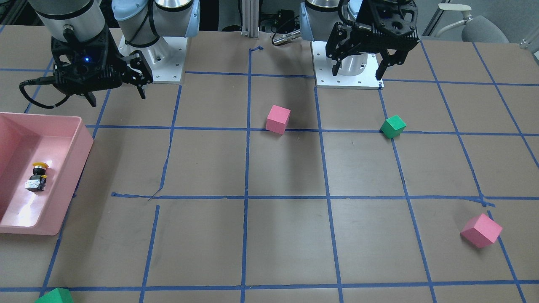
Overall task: Align button upright
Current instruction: 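Move the right gripper over the pink bin toward the button switch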
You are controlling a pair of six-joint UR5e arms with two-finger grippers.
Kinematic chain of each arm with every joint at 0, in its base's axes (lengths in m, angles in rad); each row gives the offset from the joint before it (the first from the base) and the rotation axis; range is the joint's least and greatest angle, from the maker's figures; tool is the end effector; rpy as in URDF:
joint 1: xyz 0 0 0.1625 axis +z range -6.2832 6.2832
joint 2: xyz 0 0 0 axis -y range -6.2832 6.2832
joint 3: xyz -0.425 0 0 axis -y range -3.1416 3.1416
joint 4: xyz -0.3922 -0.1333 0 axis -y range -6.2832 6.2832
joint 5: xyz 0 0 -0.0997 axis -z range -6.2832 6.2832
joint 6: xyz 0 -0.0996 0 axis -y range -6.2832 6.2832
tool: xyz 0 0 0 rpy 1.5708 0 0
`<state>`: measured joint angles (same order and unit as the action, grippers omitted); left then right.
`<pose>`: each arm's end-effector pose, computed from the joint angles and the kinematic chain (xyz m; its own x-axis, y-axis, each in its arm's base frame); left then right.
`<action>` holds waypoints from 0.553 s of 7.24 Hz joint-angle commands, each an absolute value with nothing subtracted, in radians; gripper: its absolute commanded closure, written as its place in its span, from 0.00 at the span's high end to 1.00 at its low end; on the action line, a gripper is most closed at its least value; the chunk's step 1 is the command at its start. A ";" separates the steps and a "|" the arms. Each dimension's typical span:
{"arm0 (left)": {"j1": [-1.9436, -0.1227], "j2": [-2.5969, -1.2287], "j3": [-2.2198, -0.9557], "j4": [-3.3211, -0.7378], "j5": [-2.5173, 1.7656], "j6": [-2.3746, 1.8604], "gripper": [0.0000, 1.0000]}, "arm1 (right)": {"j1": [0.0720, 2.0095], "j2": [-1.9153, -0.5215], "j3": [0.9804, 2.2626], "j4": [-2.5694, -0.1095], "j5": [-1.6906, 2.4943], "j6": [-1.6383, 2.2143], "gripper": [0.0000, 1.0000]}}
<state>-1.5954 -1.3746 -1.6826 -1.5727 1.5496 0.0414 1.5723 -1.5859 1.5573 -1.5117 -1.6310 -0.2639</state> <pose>-0.1456 -0.4121 0.5214 -0.9976 0.0676 0.0177 0.0659 0.9944 -0.0832 0.1280 -0.4821 0.4963 -0.9632 -0.2639 0.0501 -0.2618 0.9641 0.0451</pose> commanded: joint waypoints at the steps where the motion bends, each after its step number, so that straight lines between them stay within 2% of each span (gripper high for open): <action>1: -1.595 -1.374 -1.683 -1.574 1.549 0.041 1.00 | 1.572 -1.583 1.559 -1.511 -1.678 -0.264 1.00; 4: -1.595 -1.374 -1.683 -1.575 1.549 0.041 1.00 | 1.572 -1.585 1.559 -1.509 -1.684 -0.264 1.00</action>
<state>-1.5954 -1.3744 -1.6828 -1.5742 1.5493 0.0414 1.5723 -1.5823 1.5585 -1.5106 -1.6817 -0.2639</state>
